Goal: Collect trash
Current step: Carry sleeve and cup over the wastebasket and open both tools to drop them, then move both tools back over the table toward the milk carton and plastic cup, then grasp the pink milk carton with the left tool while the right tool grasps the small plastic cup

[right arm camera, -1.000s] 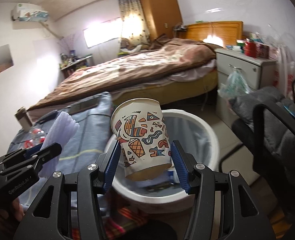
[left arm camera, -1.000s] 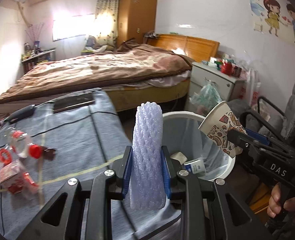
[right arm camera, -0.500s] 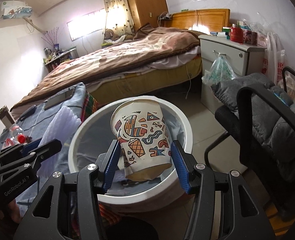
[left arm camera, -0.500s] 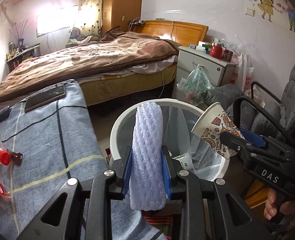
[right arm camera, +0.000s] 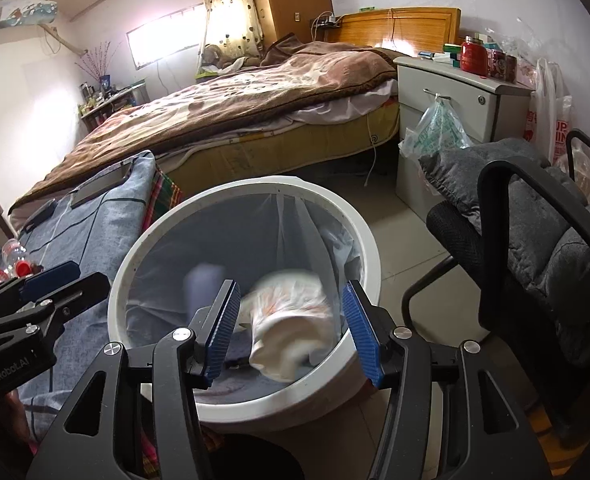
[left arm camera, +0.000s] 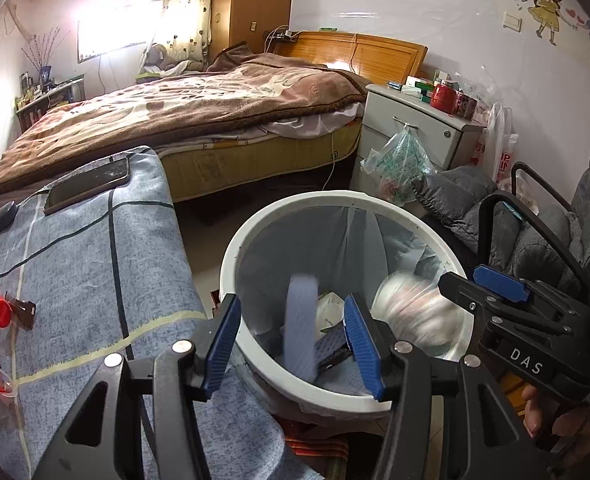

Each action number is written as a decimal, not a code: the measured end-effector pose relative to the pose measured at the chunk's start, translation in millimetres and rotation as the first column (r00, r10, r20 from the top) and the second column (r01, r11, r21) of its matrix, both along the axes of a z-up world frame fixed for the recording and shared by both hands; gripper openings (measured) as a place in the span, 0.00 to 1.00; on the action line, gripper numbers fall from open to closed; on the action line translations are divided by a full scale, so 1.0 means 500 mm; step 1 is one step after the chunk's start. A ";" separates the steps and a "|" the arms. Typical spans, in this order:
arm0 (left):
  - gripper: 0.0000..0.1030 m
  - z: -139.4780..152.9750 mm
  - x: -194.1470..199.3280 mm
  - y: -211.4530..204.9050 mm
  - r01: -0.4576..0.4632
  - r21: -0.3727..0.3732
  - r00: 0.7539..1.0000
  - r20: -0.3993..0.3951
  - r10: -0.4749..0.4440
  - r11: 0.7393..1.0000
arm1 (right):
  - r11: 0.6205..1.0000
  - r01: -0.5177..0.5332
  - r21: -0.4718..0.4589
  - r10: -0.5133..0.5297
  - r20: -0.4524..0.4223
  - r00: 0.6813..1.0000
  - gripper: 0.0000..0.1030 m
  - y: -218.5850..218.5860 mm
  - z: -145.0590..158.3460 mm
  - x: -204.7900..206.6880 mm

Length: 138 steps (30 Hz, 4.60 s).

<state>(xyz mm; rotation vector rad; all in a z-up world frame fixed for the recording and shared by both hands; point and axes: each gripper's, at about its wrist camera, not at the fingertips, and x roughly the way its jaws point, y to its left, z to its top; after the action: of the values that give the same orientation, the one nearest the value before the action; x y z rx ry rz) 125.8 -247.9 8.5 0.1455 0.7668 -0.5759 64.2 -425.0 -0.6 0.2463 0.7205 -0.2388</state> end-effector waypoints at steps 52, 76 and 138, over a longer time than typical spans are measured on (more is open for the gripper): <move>0.60 0.051 -0.102 0.418 -0.358 -0.073 0.922 0.129 0.365 0.931 | 0.960 -0.268 -0.078 0.276 0.118 0.954 0.57 0.304 0.054 -0.002; 0.61 0.004 -0.091 0.675 -0.593 -0.056 0.800 0.068 0.596 0.803 | 0.860 -0.506 -0.063 0.508 0.017 0.861 0.57 0.512 0.004 0.080; 0.68 0.005 0.008 0.548 -0.333 -0.038 0.940 0.066 0.335 0.942 | 0.884 -0.468 0.003 0.466 -0.084 0.881 0.52 0.468 -0.037 0.139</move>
<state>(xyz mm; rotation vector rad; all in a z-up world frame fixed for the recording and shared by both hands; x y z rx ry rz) 129.6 25.9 10.8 0.0095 0.6944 -0.2558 133.5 -190.8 -19.3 0.0392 0.8378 0.2084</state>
